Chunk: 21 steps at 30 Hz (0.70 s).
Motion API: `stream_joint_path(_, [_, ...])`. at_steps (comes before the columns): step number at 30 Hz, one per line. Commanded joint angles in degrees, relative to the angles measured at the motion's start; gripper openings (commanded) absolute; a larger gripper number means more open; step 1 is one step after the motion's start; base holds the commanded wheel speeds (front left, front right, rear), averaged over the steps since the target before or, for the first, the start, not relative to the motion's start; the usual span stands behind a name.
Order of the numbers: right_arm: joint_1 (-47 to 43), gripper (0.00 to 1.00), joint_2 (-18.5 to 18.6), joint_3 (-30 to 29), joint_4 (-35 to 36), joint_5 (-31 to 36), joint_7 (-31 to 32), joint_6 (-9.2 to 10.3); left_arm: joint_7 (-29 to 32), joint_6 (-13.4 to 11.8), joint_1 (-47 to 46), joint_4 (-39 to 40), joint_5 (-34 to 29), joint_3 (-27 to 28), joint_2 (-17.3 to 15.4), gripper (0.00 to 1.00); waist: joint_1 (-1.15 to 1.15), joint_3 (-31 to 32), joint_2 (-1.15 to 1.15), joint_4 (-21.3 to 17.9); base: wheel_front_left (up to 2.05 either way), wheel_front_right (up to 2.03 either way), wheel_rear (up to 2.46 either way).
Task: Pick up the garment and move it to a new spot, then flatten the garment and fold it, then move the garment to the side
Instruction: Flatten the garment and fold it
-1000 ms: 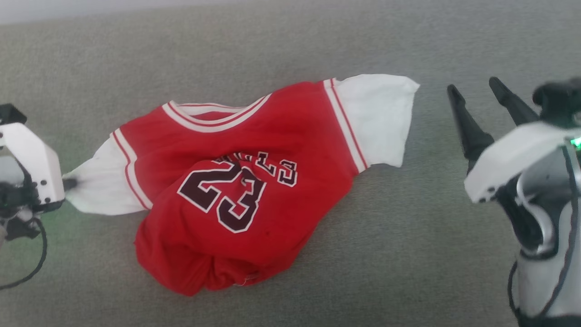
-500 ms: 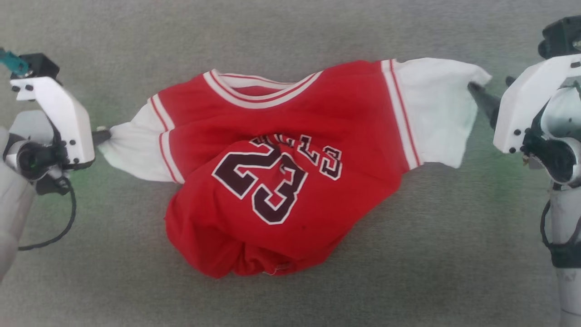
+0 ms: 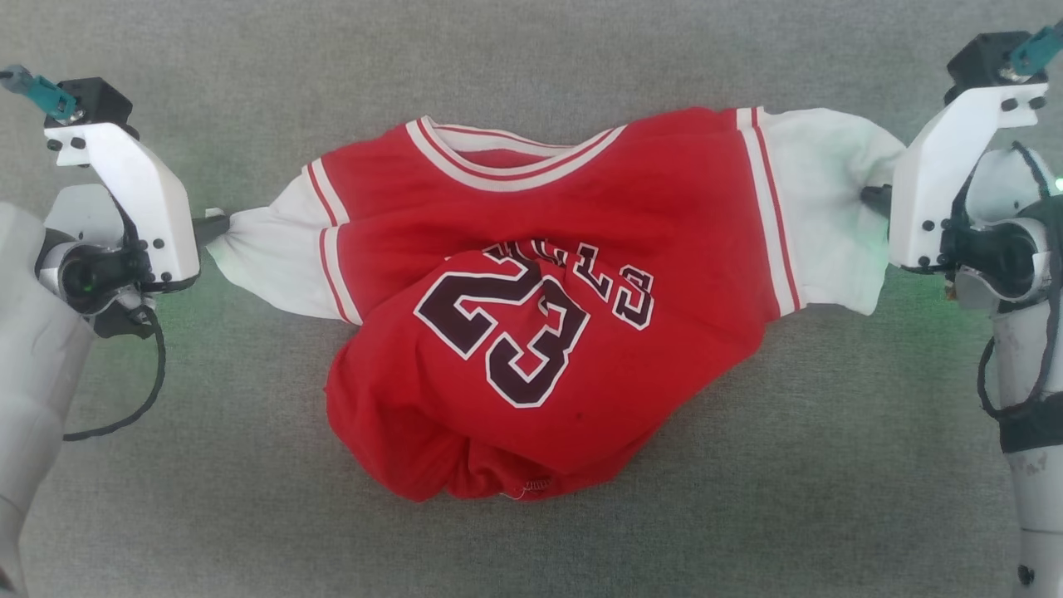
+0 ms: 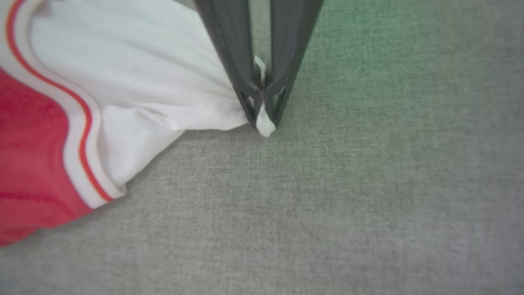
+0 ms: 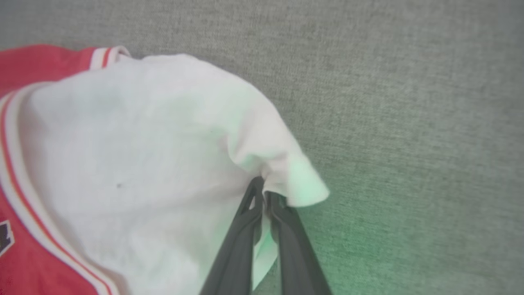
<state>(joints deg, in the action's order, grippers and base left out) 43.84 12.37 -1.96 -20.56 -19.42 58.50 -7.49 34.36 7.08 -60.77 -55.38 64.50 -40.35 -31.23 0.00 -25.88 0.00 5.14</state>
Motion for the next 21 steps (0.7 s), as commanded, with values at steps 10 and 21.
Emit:
stream_joint_path(10, [2.86,0.0,2.7,4.08,4.29,-6.32,-2.31,0.0,0.94,-1.0,-6.63,3.18,-2.94,-0.97,-2.17,0.0,0.0,8.41,0.0,-0.47,0.0,0.0,0.0])
stream_joint_path(21, [10.09,0.0,5.41,9.59,9.61,-11.27,-8.02,0.0,4.24,-4.76,-13.25,13.69,-4.7,-0.51,-6.73,0.0,0.0,17.74,0.0,-2.18,0.0,0.0,0.0])
